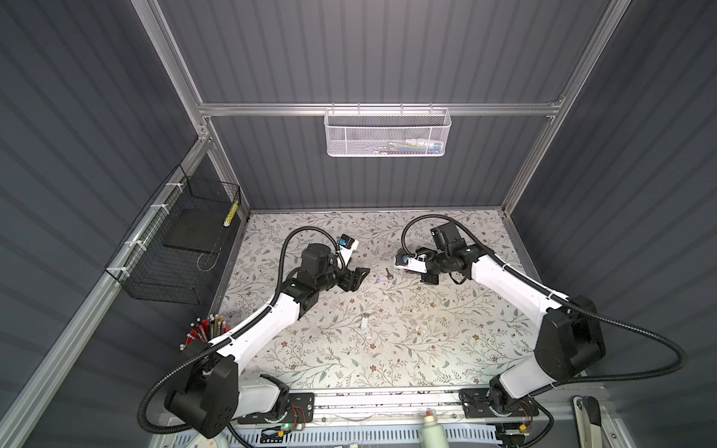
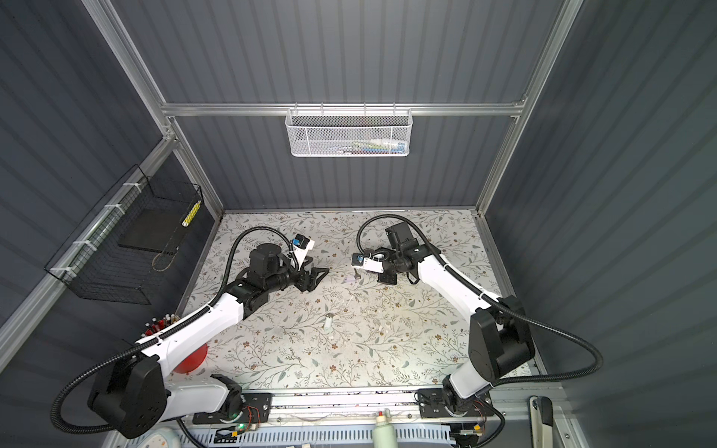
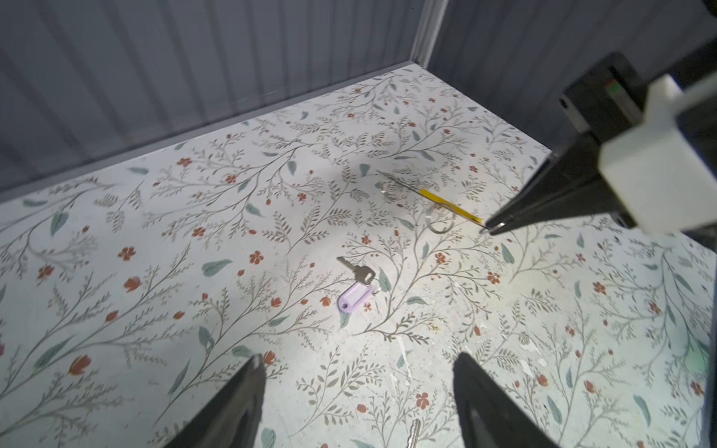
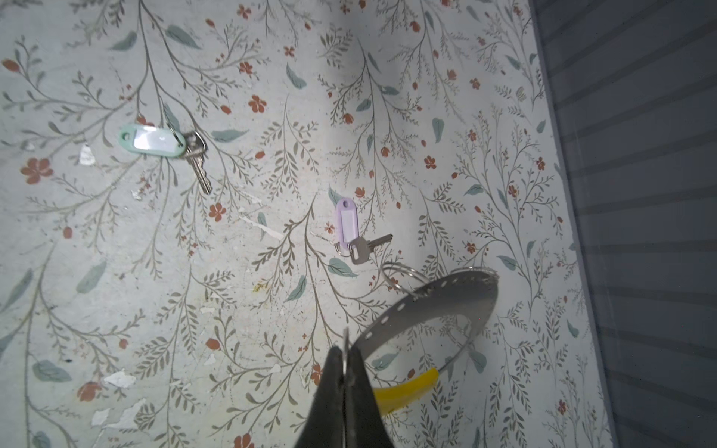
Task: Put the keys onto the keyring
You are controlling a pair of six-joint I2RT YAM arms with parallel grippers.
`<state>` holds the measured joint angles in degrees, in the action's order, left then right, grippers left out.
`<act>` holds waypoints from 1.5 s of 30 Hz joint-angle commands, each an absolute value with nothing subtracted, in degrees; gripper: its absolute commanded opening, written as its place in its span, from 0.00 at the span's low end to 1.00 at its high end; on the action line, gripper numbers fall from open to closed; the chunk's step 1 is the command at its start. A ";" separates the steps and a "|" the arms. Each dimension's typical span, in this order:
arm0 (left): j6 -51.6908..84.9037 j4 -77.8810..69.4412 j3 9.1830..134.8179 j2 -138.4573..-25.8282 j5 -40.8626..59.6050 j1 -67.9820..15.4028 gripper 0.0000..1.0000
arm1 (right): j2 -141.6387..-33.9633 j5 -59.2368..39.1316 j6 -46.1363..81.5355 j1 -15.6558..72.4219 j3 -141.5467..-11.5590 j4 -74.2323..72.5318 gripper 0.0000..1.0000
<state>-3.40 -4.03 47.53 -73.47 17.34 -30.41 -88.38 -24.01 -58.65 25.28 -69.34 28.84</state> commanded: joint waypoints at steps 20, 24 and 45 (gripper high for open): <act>-21.37 -11.22 37.33 -67.39 10.98 -37.00 0.65 | -93.39 -6.45 -35.81 34.92 -64.72 35.08 0.03; -21.36 -13.17 34.56 -65.84 6.07 -36.85 0.67 | -95.95 -5.23 -34.28 36.59 -63.60 32.65 0.05; -19.60 -14.23 31.73 -65.55 4.65 -34.80 0.67 | -104.15 -6.70 -39.97 38.22 -64.26 30.82 0.25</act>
<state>-20.12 -12.99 32.25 -65.14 3.84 -35.14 -104.64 -4.64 -37.34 38.44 -65.14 29.80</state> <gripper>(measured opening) 0.667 0.244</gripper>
